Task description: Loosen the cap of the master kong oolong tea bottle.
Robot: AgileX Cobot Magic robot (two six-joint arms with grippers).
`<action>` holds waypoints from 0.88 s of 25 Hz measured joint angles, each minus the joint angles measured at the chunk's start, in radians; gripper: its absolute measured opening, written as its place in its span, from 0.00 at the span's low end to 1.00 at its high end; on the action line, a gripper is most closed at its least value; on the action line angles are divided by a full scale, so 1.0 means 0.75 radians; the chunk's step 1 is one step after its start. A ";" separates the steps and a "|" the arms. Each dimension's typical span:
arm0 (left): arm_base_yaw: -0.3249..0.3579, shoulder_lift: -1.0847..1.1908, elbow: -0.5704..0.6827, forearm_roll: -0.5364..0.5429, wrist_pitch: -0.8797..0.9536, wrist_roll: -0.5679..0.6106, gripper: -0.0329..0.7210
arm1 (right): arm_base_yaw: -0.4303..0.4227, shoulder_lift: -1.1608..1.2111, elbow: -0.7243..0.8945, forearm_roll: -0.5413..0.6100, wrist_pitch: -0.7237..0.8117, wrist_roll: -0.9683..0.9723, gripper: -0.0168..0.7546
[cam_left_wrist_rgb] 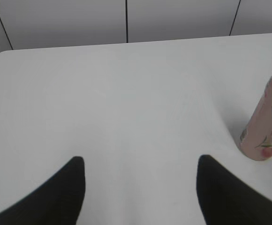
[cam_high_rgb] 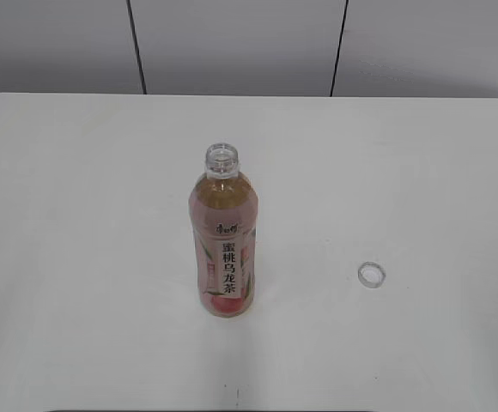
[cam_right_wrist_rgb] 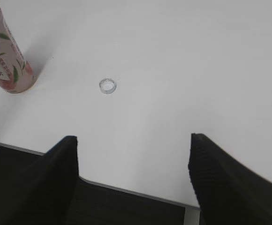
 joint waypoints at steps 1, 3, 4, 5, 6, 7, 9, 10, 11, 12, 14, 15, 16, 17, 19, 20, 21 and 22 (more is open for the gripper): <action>0.000 0.000 0.000 0.000 0.000 0.000 0.64 | -0.001 0.000 0.000 -0.020 -0.001 0.006 0.74; 0.000 0.000 0.000 0.000 0.000 0.000 0.64 | -0.009 0.000 0.000 -0.080 -0.001 0.031 0.74; 0.000 0.000 0.000 0.000 0.000 0.000 0.64 | -0.009 0.000 0.000 -0.113 -0.001 0.055 0.74; 0.000 0.000 0.000 -0.001 0.000 0.000 0.64 | -0.009 0.000 0.000 -0.139 -0.001 0.076 0.74; 0.000 0.000 0.000 -0.001 0.000 0.000 0.64 | -0.009 0.000 0.000 -0.150 -0.003 0.102 0.74; 0.000 0.000 0.000 -0.001 0.000 0.000 0.64 | -0.009 0.000 0.000 -0.158 -0.003 0.120 0.74; 0.000 0.000 0.000 -0.001 0.000 0.000 0.63 | -0.009 0.000 0.000 -0.164 -0.003 0.140 0.74; 0.000 0.000 0.000 -0.001 0.000 0.000 0.62 | -0.009 0.000 0.000 -0.165 -0.003 0.144 0.74; 0.000 0.000 0.000 -0.001 0.000 0.000 0.62 | -0.009 0.000 0.000 -0.166 -0.003 0.147 0.74; 0.000 0.000 0.000 -0.001 0.000 0.000 0.62 | -0.011 0.000 0.000 -0.166 -0.003 0.147 0.74; 0.000 0.000 0.000 -0.001 0.000 0.000 0.62 | -0.011 0.000 0.000 -0.168 -0.003 0.149 0.74; 0.000 0.000 0.000 -0.001 0.000 0.000 0.62 | -0.011 0.000 0.000 -0.168 -0.004 0.149 0.74; 0.000 0.000 0.000 -0.001 0.000 0.000 0.62 | -0.011 0.000 0.000 -0.168 -0.004 0.149 0.74; 0.000 0.000 0.000 -0.001 0.000 0.000 0.62 | -0.011 0.000 0.000 -0.168 -0.004 0.150 0.74; 0.000 0.000 0.000 -0.001 0.000 0.000 0.62 | -0.011 0.000 0.000 -0.168 -0.004 0.150 0.74; 0.000 0.000 0.000 -0.001 0.000 0.000 0.62 | -0.011 0.000 0.000 -0.168 -0.004 0.150 0.74; 0.000 0.000 0.000 -0.001 0.000 0.000 0.62 | -0.011 0.000 0.000 -0.168 -0.004 0.151 0.74; 0.000 0.000 0.000 -0.001 0.000 0.000 0.62 | -0.011 0.000 0.000 -0.168 -0.004 0.151 0.74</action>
